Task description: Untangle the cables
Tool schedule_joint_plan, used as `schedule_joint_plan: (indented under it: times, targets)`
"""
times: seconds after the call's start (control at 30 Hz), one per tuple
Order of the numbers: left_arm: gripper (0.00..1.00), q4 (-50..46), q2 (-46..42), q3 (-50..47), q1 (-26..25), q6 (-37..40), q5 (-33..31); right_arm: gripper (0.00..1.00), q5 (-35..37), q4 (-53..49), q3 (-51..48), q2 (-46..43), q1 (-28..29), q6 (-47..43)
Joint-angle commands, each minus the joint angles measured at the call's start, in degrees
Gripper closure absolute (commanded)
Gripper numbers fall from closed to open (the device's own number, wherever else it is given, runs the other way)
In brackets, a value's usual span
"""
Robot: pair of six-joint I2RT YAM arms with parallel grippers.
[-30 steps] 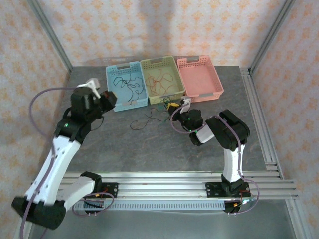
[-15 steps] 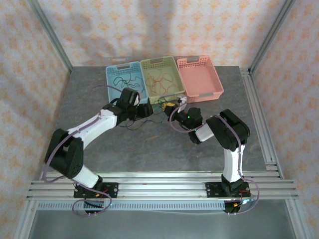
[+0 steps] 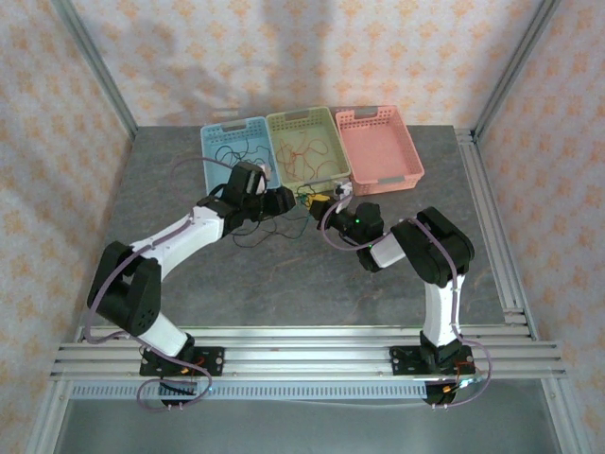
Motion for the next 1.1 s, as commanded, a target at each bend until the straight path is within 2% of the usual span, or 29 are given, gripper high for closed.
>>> schedule_joint_plan:
  times: [0.0, 0.33, 0.57, 0.97, 1.07]
  targets:
    - [0.46, 1.5, -1.8, 0.4, 0.1, -0.8, 0.2, 1.0, -1.6, 2.1, 1.2, -0.4, 0.3, 0.5]
    - [0.46, 2.4, 0.5, 1.8, 0.1, -1.8, 1.6, 1.0, -1.6, 2.1, 1.2, -0.4, 0.3, 0.5]
    - [0.55, 3.4, 3.8, 4.2, 0.1, -2.8, 2.7, 1.0, -1.6, 2.1, 1.3, -0.3, 0.3, 0.6]
    - [0.83, 4.3, 6.5, 5.1, 0.1, -3.5, 4.1, 1.0, -1.7, 2.1, 1.5, -0.1, 0.4, 0.6]
    - [0.97, 3.9, 6.3, 5.3, 0.1, -3.3, 3.7, 1.0, -1.6, 2.1, 1.5, -0.1, 0.4, 0.6]
